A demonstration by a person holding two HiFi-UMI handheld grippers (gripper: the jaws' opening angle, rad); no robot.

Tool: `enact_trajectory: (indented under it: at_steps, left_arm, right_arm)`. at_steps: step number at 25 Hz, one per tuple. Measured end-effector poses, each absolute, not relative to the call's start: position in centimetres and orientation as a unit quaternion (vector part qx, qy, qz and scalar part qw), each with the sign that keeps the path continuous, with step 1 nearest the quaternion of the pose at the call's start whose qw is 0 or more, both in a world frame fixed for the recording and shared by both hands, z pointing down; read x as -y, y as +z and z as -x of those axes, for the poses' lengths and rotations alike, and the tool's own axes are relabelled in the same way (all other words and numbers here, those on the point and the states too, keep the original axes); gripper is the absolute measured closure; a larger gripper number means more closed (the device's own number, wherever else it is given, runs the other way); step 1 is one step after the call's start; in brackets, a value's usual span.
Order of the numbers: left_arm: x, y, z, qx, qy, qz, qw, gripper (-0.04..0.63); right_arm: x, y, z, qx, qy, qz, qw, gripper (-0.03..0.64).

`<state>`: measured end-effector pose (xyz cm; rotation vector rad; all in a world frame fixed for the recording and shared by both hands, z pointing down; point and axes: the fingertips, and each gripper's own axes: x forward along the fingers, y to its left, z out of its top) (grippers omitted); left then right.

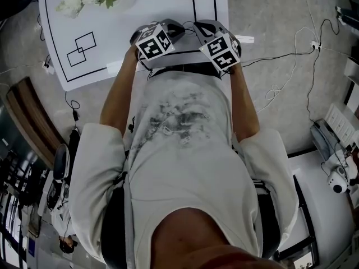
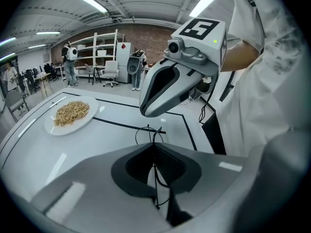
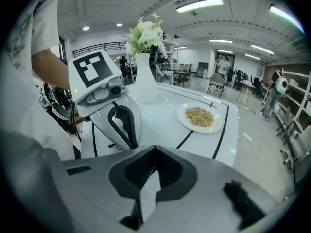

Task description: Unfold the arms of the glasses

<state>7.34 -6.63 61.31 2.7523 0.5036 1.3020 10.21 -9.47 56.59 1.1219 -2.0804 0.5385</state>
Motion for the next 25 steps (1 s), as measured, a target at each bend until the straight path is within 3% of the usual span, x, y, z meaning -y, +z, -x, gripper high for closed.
enact_trajectory:
  at_steps: [15, 25]
  left_arm:
    - [5.9, 61.1, -7.1, -0.19, 0.417, -0.889, -0.001, 0.578]
    - [6.0, 60.9, -7.0, -0.187, 0.415, -0.89, -0.02, 0.58]
  right_arm:
    - [8.2, 59.1, -9.3, 0.812, 0.243, -0.379, 0.371, 0.6]
    - [8.3, 59.9, -9.0, 0.808, 0.28, -0.382, 0.35, 0.6]
